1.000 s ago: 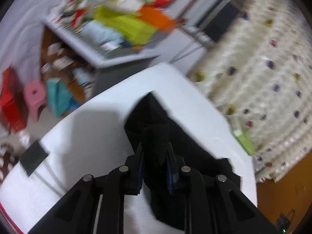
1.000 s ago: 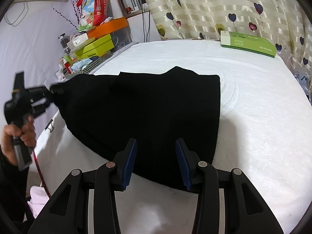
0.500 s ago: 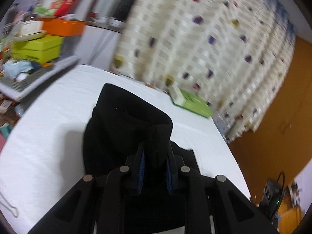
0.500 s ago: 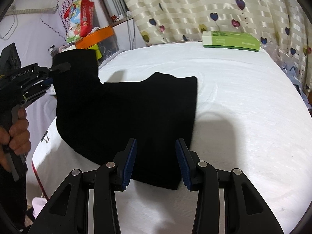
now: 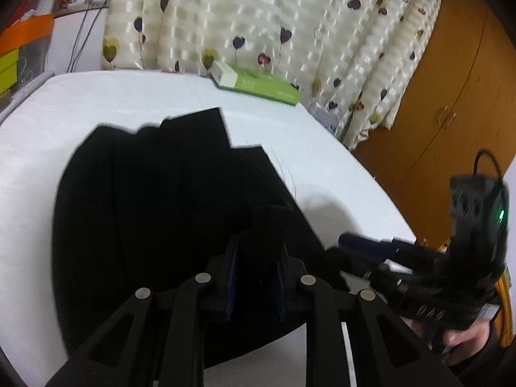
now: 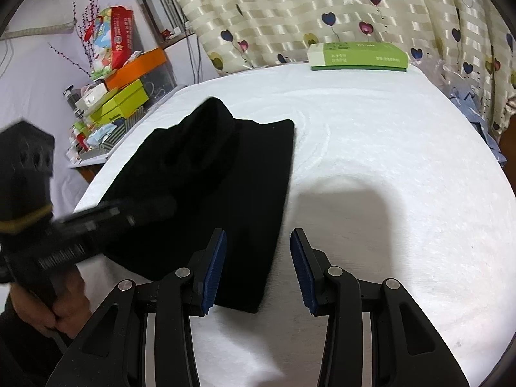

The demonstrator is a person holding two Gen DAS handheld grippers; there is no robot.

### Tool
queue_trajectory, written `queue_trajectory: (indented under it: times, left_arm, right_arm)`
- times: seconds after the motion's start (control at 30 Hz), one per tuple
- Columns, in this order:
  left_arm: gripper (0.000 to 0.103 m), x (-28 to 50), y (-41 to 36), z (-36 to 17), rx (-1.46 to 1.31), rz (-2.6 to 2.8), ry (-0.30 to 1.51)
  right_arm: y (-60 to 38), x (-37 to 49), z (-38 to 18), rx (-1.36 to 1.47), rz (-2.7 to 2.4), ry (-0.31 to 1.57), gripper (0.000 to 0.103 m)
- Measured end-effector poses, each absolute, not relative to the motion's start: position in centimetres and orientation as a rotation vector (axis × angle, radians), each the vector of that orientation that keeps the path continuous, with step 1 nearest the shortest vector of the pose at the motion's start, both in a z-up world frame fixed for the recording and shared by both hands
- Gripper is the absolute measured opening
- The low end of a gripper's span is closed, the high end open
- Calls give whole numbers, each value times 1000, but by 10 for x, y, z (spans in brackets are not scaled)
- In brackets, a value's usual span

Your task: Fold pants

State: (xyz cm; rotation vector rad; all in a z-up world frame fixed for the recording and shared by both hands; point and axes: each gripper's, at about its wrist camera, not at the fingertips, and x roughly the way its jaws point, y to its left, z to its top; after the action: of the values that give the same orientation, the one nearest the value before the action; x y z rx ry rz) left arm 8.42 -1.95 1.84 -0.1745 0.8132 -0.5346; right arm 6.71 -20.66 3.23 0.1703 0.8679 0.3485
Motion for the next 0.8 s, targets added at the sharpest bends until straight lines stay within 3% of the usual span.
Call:
queue_trajectory:
  times: [0.1,0.3,0.5,0.67,0.8]
  left_arm:
    - [24,78,-19,21,-180,-554,795]
    - [43,64,1,27,-269,-622,807]
    - [46,43,49,59,-349,-497,656]
    - [46,79,83,44,-305,-236,739]
    - [46,106,94,22,-313,-153,806]
  right_arm:
    - [-211,68,32,186,339,870,43]
    - [-214,72,37,226,359,856,43]
    - [-207,80,34,299,435,860,43]
    - [-185,99,31,277,504,883,43]
    - [-170,120,22,277,513,923,49]
